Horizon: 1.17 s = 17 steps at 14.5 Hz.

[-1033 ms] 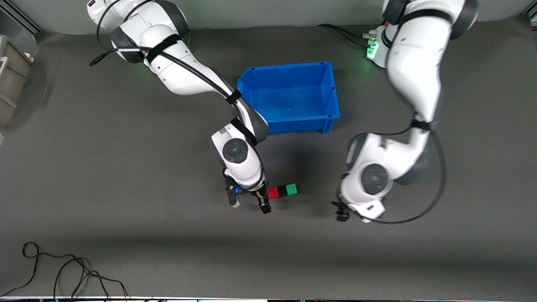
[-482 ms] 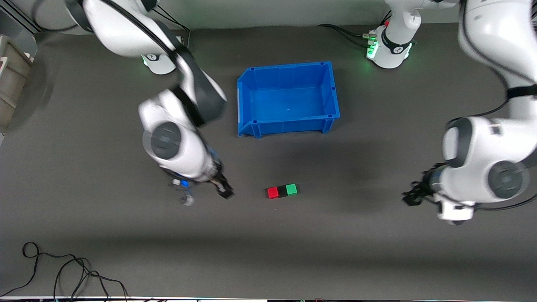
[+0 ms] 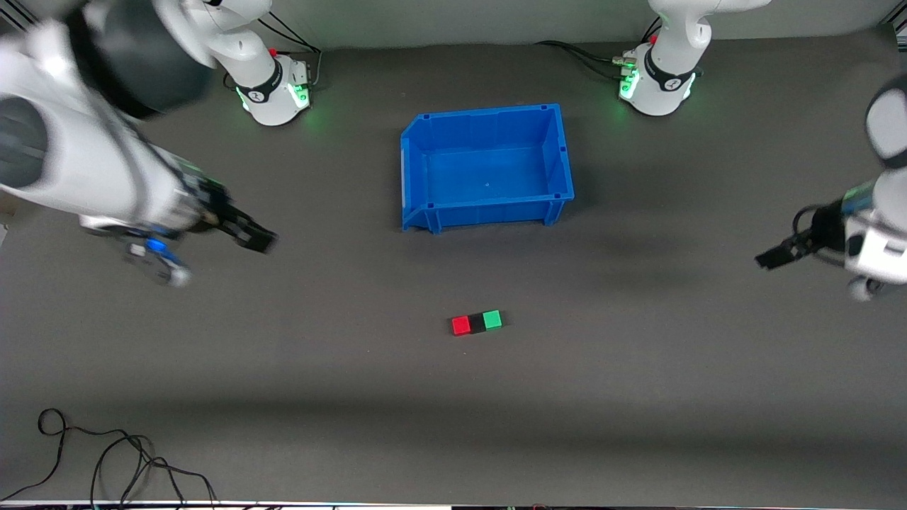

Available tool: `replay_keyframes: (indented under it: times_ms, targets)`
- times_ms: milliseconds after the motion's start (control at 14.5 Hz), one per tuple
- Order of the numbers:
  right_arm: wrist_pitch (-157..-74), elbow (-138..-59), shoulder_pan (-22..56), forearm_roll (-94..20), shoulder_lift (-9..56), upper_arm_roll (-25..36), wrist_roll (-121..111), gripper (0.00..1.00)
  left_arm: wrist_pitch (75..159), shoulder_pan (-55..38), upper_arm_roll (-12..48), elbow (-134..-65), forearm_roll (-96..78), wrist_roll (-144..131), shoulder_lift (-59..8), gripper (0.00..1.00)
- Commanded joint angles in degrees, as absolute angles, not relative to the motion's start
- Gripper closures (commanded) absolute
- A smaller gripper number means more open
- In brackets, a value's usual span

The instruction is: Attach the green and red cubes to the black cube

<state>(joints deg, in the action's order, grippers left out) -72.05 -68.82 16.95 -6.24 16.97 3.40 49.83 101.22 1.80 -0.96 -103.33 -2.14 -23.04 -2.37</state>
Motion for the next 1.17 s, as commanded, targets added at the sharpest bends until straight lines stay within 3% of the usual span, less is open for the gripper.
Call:
replay_keyframes:
  times_ms: [0, 207, 413, 688, 826, 1101]
  targets:
    - [-71.63, -76.97, 16.43, -6.94, 9.43, 9.11, 34.51, 0.01, 96.96, 2.72, -0.88, -105.91, -1.24, -16.14, 3.50, 0.00]
    - [-72.33, -81.55, 16.52, -6.77, 6.25, 14.23, 22.87, 0.01, 90.55, 4.13, -1.58, -103.19, -1.49, -7.29, 4.57, 0.00]
    - [-75.48, -85.24, 16.70, -5.02, 4.93, 15.55, 17.16, 0.02, 88.07, 3.43, -1.06, -99.42, -0.97, -5.91, 4.57, 0.00]
    - [-89.79, -100.34, 16.79, -3.43, -3.41, 15.56, 10.74, 0.02, 88.60, 1.84, 1.49, -88.98, -0.88, -6.67, -1.65, 0.00]
    - [-94.12, -102.48, 16.79, -2.47, -4.22, 15.64, 8.53, 0.02, 85.89, 2.46, 1.41, -82.64, -1.67, -9.04, -5.79, 0.00]
    - [-97.21, -100.64, 18.72, 1.67, -2.29, 15.12, 8.53, 0.01, 87.79, 2.29, 1.49, -86.20, 0.44, -7.82, -3.00, 0.00]
